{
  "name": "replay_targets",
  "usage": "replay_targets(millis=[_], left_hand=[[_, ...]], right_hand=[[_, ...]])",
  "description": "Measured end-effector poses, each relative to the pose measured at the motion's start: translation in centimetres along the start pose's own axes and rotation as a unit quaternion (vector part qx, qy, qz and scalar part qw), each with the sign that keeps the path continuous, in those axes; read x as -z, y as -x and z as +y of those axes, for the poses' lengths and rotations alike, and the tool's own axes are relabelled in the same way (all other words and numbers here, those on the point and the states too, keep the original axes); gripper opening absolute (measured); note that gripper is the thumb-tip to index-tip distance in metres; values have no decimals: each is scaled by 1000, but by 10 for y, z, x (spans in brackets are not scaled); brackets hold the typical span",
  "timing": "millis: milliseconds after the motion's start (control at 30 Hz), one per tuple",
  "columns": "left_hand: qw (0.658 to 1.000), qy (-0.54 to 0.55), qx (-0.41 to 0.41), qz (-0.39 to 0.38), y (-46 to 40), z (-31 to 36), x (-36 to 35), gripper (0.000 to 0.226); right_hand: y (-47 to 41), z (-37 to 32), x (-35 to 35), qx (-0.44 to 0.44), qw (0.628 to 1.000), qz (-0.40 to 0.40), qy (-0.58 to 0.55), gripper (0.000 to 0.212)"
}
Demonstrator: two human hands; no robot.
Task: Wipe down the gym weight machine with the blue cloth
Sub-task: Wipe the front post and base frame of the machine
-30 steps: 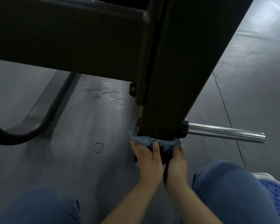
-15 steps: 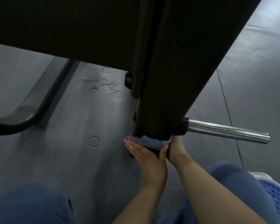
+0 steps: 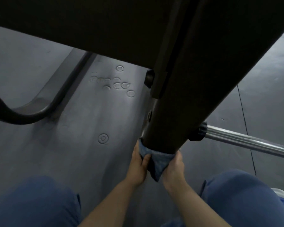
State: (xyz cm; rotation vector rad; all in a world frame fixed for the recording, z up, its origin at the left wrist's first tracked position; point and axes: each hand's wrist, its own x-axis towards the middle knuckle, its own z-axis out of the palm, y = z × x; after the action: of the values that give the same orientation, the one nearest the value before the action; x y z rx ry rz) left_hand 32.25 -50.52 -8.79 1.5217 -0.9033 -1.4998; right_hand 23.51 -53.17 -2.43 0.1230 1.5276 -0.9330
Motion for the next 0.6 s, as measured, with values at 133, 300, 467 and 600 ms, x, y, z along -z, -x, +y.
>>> replay_targets(millis=[133,300,467,600], left_hand=[[994,86,61,-12,-8,22,6,37],[982,120,145,-24,-23,81,17,58],[981,108,95,-130,-49,147,29,38],[959,47,138,-244,-64,161,31,31]], right_hand=[[23,19,1,146,988,-52,8,27],[43,39,-10,358,908,-15,215,68],[59,46,-23,432,828,11,358,78],[68,55,-42,440,783,24,439,82]])
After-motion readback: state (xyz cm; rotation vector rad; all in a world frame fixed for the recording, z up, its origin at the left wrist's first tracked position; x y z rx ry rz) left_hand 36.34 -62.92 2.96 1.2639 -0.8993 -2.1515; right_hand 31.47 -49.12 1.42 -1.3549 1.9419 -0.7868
